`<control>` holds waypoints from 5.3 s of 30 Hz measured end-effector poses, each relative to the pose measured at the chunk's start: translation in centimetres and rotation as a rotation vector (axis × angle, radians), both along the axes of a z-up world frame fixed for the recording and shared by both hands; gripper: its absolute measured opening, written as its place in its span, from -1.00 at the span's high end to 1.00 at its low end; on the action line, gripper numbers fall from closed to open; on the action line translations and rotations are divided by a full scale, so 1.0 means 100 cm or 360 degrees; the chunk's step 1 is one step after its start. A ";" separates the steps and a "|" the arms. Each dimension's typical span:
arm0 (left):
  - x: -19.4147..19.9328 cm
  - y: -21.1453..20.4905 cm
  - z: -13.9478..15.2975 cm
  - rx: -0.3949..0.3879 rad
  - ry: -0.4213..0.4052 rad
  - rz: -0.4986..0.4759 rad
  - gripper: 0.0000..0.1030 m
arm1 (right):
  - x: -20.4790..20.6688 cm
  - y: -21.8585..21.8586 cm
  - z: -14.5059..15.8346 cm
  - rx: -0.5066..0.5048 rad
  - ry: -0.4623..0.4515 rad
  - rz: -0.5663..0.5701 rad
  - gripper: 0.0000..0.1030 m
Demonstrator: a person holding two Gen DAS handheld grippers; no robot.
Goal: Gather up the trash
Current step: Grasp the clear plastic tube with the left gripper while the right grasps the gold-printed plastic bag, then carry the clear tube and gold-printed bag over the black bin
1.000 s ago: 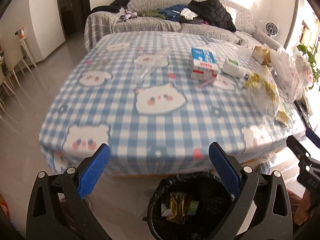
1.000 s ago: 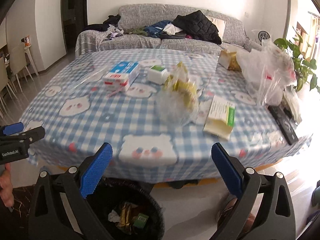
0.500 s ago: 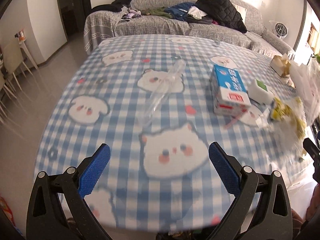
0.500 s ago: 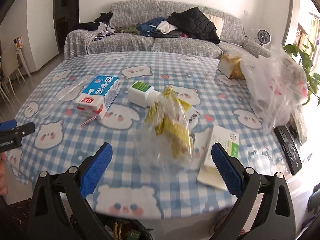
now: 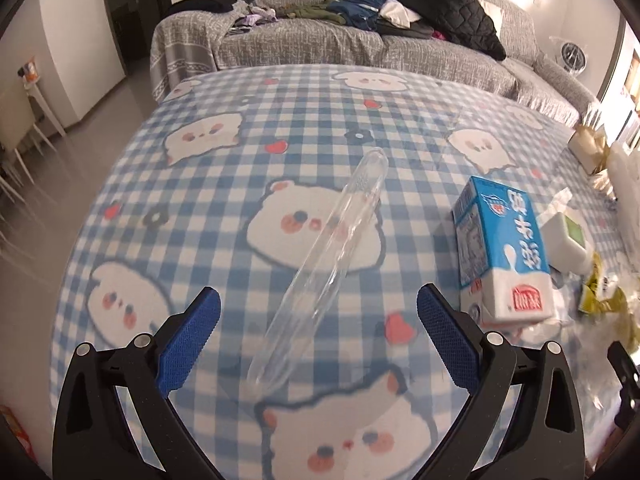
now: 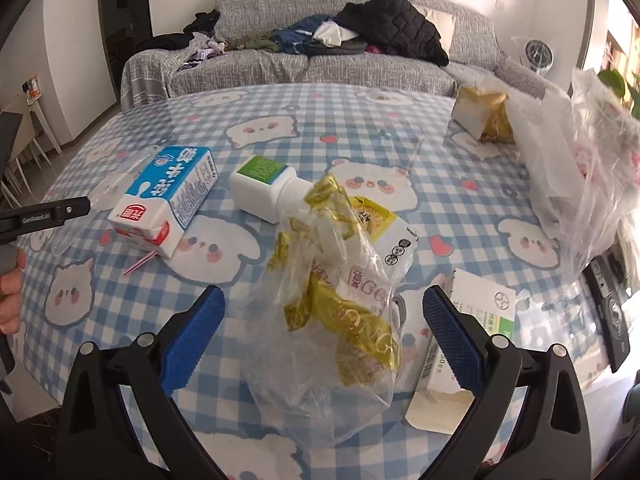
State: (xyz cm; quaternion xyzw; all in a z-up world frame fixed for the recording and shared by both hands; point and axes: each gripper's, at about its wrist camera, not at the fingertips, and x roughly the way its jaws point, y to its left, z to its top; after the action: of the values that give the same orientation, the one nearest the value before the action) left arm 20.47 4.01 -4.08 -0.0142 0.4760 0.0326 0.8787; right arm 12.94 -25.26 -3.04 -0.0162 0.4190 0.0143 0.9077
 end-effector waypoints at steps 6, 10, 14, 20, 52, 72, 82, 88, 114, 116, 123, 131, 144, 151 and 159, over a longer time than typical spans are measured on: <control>0.023 -0.004 -0.011 0.0036 0.0064 -0.0001 -0.85 | 0.008 0.000 -0.011 0.0012 0.0059 0.0011 -0.75; 0.032 -0.005 -0.018 0.0022 0.0111 0.0016 -0.73 | 0.013 -0.002 -0.015 0.0051 0.0088 0.0009 -0.65; 0.038 -0.006 -0.026 -0.0009 0.0153 0.0028 -0.59 | 0.015 -0.003 -0.022 0.0092 0.0131 0.0034 -0.46; 0.041 -0.006 -0.028 -0.0002 0.0148 0.0052 -0.38 | 0.014 -0.002 -0.024 0.0101 0.0129 0.0048 -0.30; 0.008 -0.015 0.002 0.0044 0.0054 0.0030 0.52 | -0.004 0.017 -0.017 0.0067 0.0112 0.0119 0.49; -0.076 -0.028 0.026 -0.0007 0.0001 -0.0015 0.52 | -0.047 0.014 0.009 0.0076 0.0056 0.0149 0.48; -0.112 -0.034 0.038 -0.0034 -0.0018 -0.0015 0.52 | -0.072 0.013 0.028 0.0092 0.0019 0.0172 0.48; -0.134 -0.040 0.041 -0.0043 -0.0020 -0.0030 0.52 | -0.088 0.012 0.036 0.0111 0.0007 0.0187 0.48; -0.237 -0.057 0.036 -0.0104 -0.0043 -0.0063 0.52 | -0.170 0.020 0.035 0.0143 0.0014 0.0259 0.47; -0.245 -0.056 0.036 -0.0104 -0.0049 -0.0059 0.52 | -0.175 0.019 0.034 0.0145 0.0016 0.0257 0.47; -0.272 -0.055 0.032 -0.0132 -0.0049 -0.0056 0.52 | -0.194 0.019 0.030 0.0145 0.0027 0.0257 0.47; -0.302 -0.058 0.022 -0.0134 -0.0027 -0.0075 0.52 | -0.222 0.019 0.018 0.0148 0.0056 0.0239 0.47; -0.358 -0.048 -0.011 -0.0183 0.0059 -0.0058 0.52 | -0.269 0.025 -0.010 0.0125 0.0131 0.0213 0.47; -0.382 -0.049 -0.036 -0.0190 0.0126 -0.0063 0.52 | -0.285 0.041 -0.030 0.0098 0.0176 0.0235 0.47; -0.392 -0.049 -0.063 -0.0184 0.0161 -0.0058 0.52 | -0.288 0.054 -0.055 0.0088 0.0132 0.0250 0.47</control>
State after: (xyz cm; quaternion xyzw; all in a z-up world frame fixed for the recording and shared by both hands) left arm -18.78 -0.91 -10.41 -0.0546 0.5212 -0.0103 0.8516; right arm -15.90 -19.86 -8.49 -0.0234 0.4531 0.0976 0.8858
